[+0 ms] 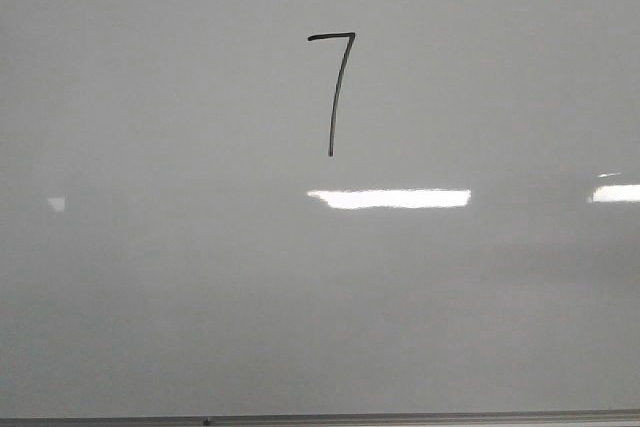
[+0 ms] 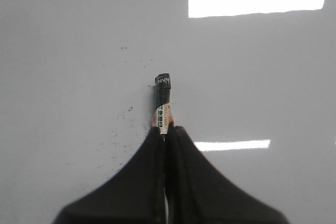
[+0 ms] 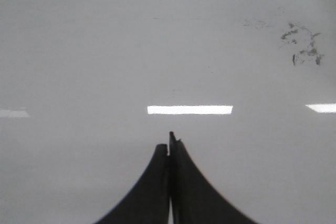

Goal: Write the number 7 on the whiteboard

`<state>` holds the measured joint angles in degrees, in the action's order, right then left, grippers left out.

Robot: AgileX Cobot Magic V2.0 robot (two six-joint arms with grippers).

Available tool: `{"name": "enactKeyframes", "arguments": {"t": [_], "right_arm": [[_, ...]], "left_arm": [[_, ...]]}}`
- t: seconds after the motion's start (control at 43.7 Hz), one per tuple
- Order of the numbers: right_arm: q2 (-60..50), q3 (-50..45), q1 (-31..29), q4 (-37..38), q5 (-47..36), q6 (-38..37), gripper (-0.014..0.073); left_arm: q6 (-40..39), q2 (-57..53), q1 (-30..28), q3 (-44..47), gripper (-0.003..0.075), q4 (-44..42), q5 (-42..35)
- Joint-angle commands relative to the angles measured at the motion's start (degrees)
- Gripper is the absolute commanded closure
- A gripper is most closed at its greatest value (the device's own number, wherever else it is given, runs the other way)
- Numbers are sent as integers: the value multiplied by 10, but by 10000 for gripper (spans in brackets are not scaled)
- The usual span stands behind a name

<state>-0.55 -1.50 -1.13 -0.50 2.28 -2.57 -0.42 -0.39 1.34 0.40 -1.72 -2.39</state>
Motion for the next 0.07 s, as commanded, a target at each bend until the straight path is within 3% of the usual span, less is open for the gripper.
{"name": "enactKeyframes", "arguments": {"t": [0.0, 0.046], "right_arm": [[-11, 1, -4, 0, -51, 1, 663], [-11, 1, -4, 0, -51, 1, 663]], "left_arm": [[-4, -7, 4, 8, 741, 1, -48], [-4, -7, 4, 8, 741, 1, -48]]}}
